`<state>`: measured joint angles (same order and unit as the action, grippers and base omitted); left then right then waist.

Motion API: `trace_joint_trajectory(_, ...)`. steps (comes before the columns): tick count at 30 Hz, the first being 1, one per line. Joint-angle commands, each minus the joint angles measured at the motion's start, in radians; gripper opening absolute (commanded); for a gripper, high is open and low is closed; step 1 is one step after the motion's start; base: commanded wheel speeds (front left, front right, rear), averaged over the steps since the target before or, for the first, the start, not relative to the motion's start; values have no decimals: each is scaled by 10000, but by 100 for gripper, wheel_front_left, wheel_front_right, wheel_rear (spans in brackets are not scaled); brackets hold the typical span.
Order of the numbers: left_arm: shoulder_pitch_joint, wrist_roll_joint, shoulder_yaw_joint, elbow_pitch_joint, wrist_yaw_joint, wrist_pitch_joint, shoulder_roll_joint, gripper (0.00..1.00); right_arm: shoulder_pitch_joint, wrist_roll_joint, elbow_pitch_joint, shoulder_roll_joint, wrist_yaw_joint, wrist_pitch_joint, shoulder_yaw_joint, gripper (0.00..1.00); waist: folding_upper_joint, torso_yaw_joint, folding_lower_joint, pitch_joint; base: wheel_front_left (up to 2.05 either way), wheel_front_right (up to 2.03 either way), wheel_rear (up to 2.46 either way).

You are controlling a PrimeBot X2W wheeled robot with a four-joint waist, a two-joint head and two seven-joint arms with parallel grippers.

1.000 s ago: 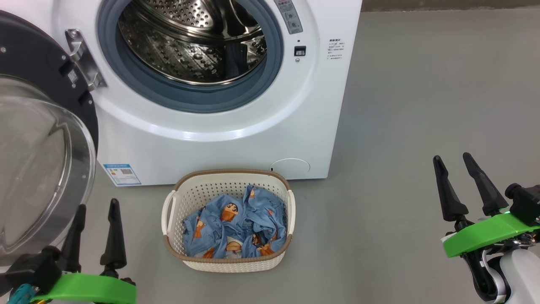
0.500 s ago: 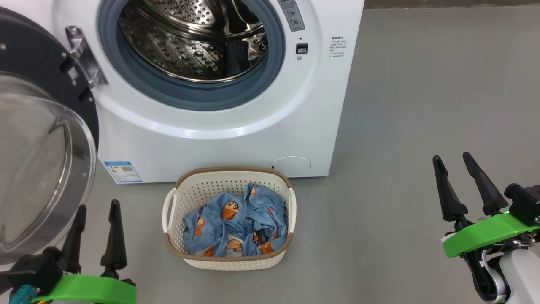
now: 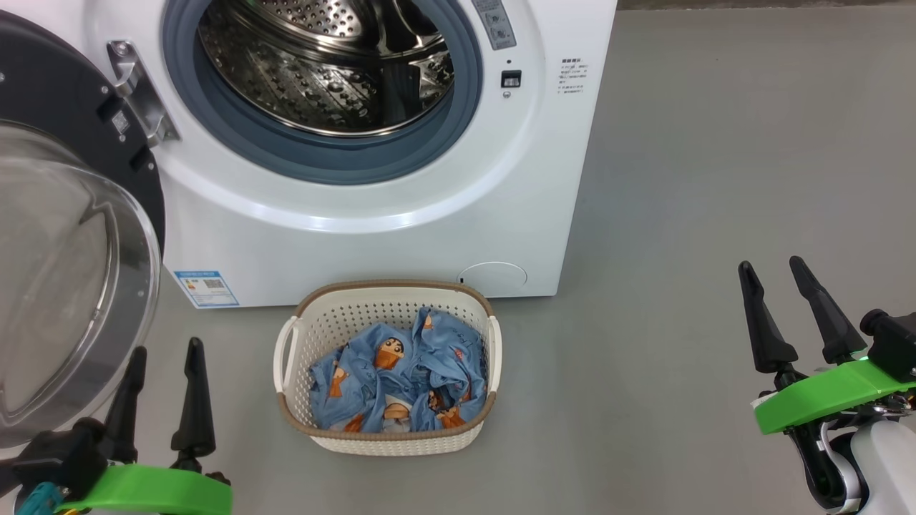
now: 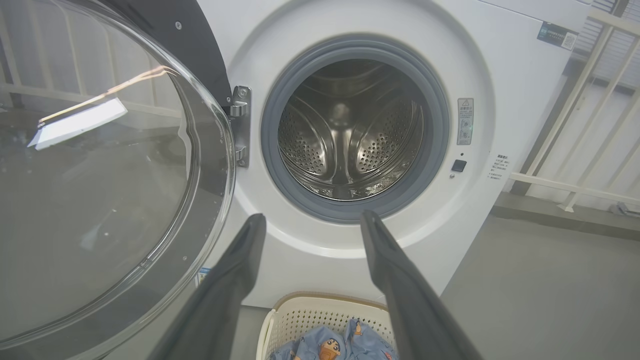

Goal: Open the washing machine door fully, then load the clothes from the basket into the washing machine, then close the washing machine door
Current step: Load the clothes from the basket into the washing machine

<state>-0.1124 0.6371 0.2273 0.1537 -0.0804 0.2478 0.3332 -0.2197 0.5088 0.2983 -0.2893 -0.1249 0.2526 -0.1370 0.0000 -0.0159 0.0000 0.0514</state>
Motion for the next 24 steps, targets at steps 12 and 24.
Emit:
trace_joint_trajectory(12,-287,-140,-318,-231,-112,96,343,100,-236,-91,-263,-133,-58,92,-88,100,0,15,0,51,0,0,0)
trace_joint_trajectory(24,-260,-114,-277,-267,-137,88,381,100,-232,-90,-264,-133,-58,92,-64,100,0,21,0,27,0,0,0)
